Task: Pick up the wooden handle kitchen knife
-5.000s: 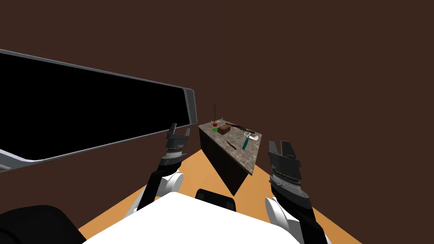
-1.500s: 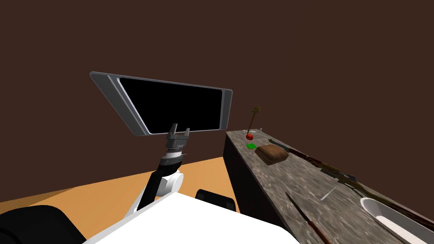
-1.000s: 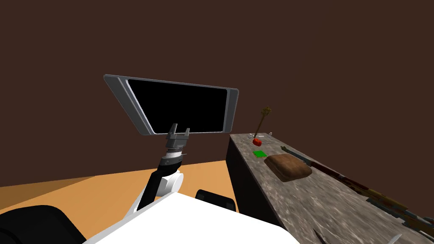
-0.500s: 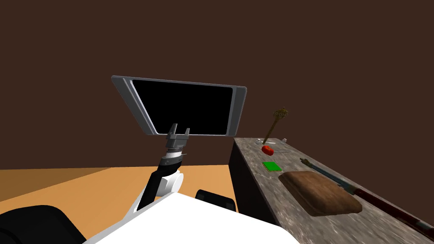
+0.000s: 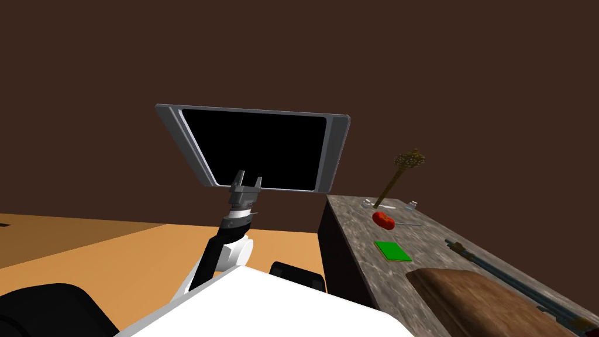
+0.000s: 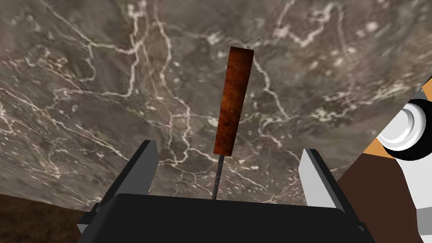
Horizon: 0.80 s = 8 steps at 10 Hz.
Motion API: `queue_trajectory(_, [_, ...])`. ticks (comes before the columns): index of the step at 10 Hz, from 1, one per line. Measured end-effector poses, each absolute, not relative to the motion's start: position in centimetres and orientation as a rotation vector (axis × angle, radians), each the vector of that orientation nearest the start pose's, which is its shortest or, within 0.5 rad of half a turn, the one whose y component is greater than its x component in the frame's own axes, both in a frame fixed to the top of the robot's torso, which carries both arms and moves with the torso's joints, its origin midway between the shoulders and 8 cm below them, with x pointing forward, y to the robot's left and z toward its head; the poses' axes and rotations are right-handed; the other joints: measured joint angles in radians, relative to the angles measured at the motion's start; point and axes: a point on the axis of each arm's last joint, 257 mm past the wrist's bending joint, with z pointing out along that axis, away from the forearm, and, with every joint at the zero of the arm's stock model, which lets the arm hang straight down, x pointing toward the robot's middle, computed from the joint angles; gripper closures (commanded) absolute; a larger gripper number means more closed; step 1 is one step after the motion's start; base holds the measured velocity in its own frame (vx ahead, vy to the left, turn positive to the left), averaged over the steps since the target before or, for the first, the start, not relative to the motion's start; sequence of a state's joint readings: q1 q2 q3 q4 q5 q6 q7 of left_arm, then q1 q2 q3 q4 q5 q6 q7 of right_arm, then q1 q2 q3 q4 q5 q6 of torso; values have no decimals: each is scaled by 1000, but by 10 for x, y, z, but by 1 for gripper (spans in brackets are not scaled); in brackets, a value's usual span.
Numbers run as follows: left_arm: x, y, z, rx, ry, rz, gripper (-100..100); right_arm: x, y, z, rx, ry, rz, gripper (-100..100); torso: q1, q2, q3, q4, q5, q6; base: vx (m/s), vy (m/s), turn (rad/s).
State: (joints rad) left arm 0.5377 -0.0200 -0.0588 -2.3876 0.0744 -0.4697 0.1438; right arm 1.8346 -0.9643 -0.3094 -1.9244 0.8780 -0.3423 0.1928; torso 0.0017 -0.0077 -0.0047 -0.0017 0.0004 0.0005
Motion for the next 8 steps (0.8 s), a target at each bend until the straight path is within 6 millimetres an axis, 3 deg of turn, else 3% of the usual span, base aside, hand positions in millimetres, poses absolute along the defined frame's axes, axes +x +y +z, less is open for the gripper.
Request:
queue_trajectory(1, [325,273,54,-739,476,-1539,0,-155,-484,-317,-396,2957,-57,-100,1,0,0,0,0,0,58,-13,20])
queue_trajectory(2, [325,273,54,-739,476,-1539,0,-156,-483,-317,-399,2960,-54,0,2,3,2,1,0,1,11,-3,-1])
queue_trajectory(3, [325,273,54,-739,476,-1539,0,-155,-483,-317,-399,2959,-54,-100,3,6,4,2,1,1,6,4,53])
queue_trajectory(8, [325,273,54,-739,476,-1539,0,-163,-486,-341,-366,2961,-51,-100,4,9,6,2,1,1,0,7,38])
